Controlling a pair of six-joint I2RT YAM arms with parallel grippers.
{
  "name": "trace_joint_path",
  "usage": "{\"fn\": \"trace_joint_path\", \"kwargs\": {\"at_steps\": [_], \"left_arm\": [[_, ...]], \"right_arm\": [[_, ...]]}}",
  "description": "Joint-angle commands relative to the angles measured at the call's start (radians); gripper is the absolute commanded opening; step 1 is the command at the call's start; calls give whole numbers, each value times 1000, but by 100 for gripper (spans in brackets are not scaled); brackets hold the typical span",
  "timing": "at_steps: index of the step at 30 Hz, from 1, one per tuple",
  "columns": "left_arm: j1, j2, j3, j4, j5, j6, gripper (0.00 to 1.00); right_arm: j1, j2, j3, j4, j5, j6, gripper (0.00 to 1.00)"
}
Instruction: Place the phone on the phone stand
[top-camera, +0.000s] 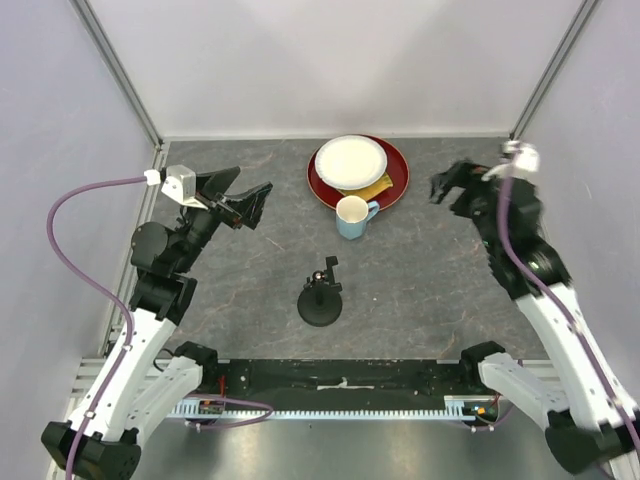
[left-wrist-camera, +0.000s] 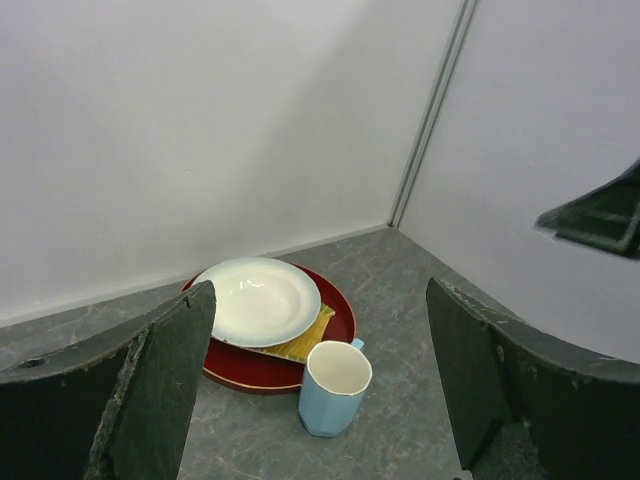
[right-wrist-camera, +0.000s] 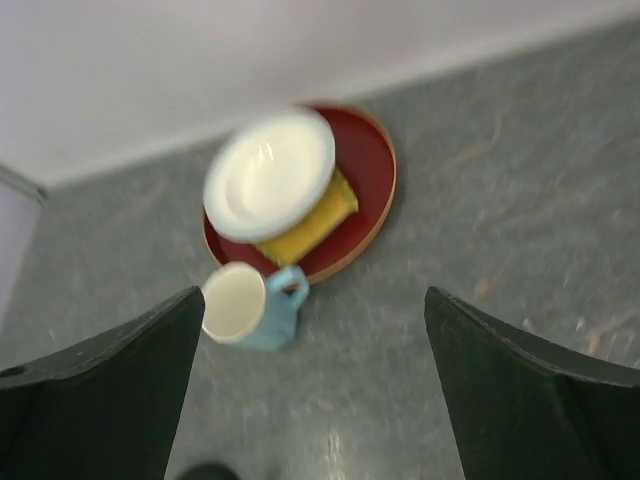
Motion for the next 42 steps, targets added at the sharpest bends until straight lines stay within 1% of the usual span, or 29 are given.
{"fn": "trace_joint_path", "kwargs": {"at_steps": [1,3,4,5,7,8,9,10,11,14,15,19,20,22,24,25,26,29,32,36,37,39,40,42], "left_arm": [[-1,45,6,49,-49,13,92],[0,58,29,20,-36,0,92],[0,65,35,15,-28,-1,92],[-1,69,37,15,-20,-1,92],[-1,72,31,21,-19,-1,92],[-1,77,29,20,-25,2,92],[-1,80,29,18,-28,11,92],[-1,86,31,14,-31,16,92],[-1,89,31,12,-34,19,92],[0,105,46,-6,-36,25,92],[0,112,51,-9,-17,23,92],[0,115,49,6,20,11,92],[-1,118,49,8,26,8,92],[0,129,52,8,30,5,92],[0,134,54,4,41,3,91],[0,138,55,4,43,3,91],[0,138,57,1,44,2,91],[0,138,61,0,63,0,91],[0,144,63,-2,70,-3,91],[0,154,68,-12,72,-4,90],[-1,152,71,-15,70,-3,90],[-1,151,72,-20,69,-4,90],[-3,152,75,-20,73,-10,90],[-1,151,78,-20,81,-14,89]], "right_arm": [[21,129,-25,-67,-179,20,98],[82,198,-42,-43,-228,14,98],[110,225,-42,-34,-291,-5,98],[179,276,-40,-21,-307,-17,98],[256,313,-36,26,-322,-49,98],[311,333,-36,47,-365,-57,98],[334,339,-39,102,-386,-68,98],[351,338,-42,130,-414,-78,98],[371,328,-50,156,-501,-104,98],[377,287,-103,280,-679,-150,98],[380,272,-118,325,-775,-164,98],[426,183,-226,416,-845,-207,98],[449,186,-223,408,-841,-219,98],[472,212,-188,313,-738,-281,98],[491,236,-156,211,-672,-319,98],[491,253,-140,189,-632,-327,98],[495,259,-139,160,-629,-336,98],[501,255,-165,146,-666,-374,98],[502,278,-163,118,-672,-356,98],[503,391,-77,40,-647,-261,98],[502,397,-76,42,-646,-188,98],[502,403,-86,71,-603,-97,98],[500,407,-92,89,-586,-16,98],[500,410,-123,124,-595,75,98]]}}
